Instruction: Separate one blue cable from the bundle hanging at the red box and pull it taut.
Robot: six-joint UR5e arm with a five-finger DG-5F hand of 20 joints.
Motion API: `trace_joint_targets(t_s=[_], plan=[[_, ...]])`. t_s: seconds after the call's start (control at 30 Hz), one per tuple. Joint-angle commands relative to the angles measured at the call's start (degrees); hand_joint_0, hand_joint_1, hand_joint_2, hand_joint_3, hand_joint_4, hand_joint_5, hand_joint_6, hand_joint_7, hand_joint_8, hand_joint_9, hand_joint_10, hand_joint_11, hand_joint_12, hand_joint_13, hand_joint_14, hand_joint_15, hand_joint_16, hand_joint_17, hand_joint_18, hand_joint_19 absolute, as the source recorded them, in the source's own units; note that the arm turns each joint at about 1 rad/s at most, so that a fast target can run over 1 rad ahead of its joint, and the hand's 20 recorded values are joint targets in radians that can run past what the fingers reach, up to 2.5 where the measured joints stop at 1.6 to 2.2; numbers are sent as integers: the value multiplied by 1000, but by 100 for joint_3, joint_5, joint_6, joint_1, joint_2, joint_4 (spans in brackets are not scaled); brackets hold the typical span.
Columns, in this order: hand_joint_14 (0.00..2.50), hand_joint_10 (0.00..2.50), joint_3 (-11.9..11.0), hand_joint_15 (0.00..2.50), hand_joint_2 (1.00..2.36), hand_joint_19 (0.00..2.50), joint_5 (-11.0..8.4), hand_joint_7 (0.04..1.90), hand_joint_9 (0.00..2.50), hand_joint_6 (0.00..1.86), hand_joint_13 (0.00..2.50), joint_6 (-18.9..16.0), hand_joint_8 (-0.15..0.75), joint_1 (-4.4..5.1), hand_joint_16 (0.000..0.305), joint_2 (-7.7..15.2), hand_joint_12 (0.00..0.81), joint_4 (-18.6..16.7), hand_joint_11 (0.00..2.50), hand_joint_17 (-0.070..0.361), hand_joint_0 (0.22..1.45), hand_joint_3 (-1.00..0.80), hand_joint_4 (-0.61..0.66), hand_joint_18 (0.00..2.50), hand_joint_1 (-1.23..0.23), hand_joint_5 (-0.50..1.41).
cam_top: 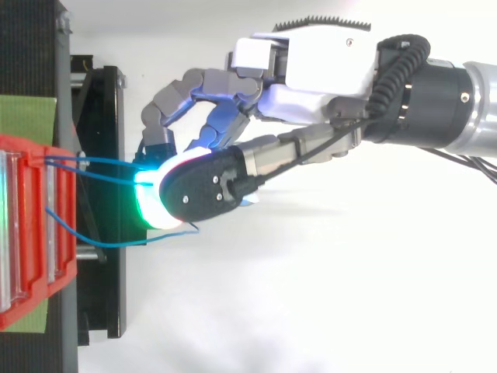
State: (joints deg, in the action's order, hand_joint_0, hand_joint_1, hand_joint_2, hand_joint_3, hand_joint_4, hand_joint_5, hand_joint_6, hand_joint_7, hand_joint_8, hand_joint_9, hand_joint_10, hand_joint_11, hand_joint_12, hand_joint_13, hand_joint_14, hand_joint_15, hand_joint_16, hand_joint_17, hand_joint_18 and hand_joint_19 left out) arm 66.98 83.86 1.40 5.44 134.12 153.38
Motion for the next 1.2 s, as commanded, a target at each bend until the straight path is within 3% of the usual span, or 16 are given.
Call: trace_joint_targets(t_s=[0.0, 0.17, 0.27, 0.4, 0.57, 0.7, 0.83, 0.97, 1.03, 1.17], plan=[[457, 0, 8, 1423, 1023, 781, -1, 1108, 987, 927, 1032, 1, 350, 1, 51, 0, 374, 8, 1424, 115, 616, -86, 115, 722, -690, -194], [410, 0, -1, 1459, 1025, 765, -1, 1120, 966, 953, 1025, 1, 342, 10, 51, 0, 375, -1, 1459, 115, 682, -60, 21, 724, -803, -212], [409, 0, -1, 1466, 1018, 742, -1, 1076, 940, 955, 999, 1, 328, 10, 51, 0, 379, -1, 1450, 114, 768, -267, 22, 696, -848, -217], [310, 1, 8, 1512, 1000, 701, 7, 1099, 943, 942, 1012, 1, 319, 10, 50, 0, 376, 8, 1453, 113, 794, -500, 23, 700, -875, -206], [208, 1, 8, 1563, 1000, 685, -1, 1128, 993, 935, 1031, 1, 323, 10, 50, 0, 377, -1, 1447, 112, 713, -500, 52, 705, -887, -185], [218, 0, 8, 1543, 1000, 706, 7, 1086, 1040, 927, 1045, 1, 332, 1, 50, 0, 381, -1, 1467, 113, 578, -500, 83, 704, -815, -169], [335, 24, 8, 1428, 1000, 720, -1, 1072, 1077, 919, 1049, 1, 356, 1, 54, 0, 409, -1, 1418, 121, 507, -500, 115, 722, -564, -162], [260, 2, 8, 1456, 1000, 758, -1, 1083, 1092, 905, 1059, 1, 338, 1, 50, 0, 380, 8, 1413, 113, 579, -500, 105, 690, -395, -164], [249, 3, 8, 1474, 1001, 755, 7, 1083, 1090, 903, 1059, 1, 334, 1, 50, 0, 375, 8, 1426, 112, 610, -488, 95, 687, -447, -165], [256, 1, 17, 1476, 1017, 746, 7, 1136, 1072, 905, 1056, 1, 335, 1, 50, 0, 372, 17, 1442, 113, 600, -245, 122, 689, -615, -172]])
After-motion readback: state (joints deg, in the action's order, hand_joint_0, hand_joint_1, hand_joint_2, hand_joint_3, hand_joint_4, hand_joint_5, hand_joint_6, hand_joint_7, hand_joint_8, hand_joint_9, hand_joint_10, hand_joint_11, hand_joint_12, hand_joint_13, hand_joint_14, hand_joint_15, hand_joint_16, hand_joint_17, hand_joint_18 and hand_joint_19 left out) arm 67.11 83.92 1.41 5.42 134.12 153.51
